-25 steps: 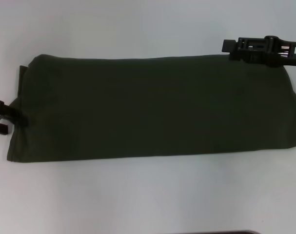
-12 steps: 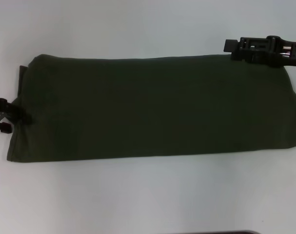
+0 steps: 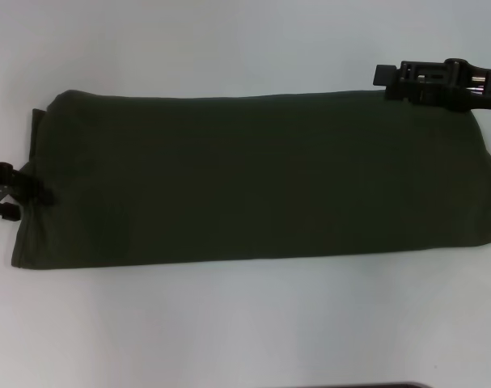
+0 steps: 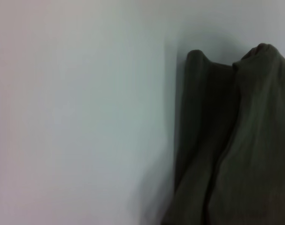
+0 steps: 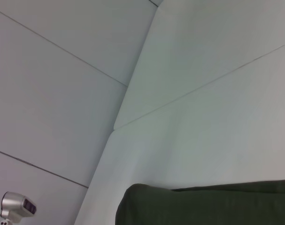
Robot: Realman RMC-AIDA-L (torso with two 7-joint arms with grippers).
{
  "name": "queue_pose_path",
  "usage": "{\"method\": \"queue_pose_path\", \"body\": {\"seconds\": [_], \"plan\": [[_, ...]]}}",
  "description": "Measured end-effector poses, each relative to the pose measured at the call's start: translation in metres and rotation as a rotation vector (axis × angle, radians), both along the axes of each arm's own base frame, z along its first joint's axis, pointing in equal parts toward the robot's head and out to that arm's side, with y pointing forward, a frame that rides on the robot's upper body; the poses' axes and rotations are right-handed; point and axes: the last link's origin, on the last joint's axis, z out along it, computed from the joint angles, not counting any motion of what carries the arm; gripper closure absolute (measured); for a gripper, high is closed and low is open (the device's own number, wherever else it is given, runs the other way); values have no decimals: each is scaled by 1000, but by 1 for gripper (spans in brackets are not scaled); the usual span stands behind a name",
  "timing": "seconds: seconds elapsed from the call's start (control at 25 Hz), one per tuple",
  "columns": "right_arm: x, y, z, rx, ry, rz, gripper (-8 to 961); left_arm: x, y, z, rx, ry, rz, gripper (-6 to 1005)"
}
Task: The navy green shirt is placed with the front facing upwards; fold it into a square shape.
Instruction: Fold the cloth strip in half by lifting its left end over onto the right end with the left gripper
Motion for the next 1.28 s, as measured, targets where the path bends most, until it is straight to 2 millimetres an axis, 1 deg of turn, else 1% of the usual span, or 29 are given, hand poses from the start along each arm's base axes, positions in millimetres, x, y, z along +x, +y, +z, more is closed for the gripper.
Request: {"method": "queue_pose_path", "body": {"seconds": [0.28,0.64,1.08,1.28], "plan": [[0,0,1,0,0,-1,302,2,1,-1,-1,-1,-6,383],[0,0,1,-1,1,-5,302,7,3,-10,-24,-15,-15,389],[1,1,3,9,8,-11,302,18,9,-21,-46,-31,-43,396],[1,1,4,12,11,-13,302,21,12,-22,-48,-31,-53,400]]}}
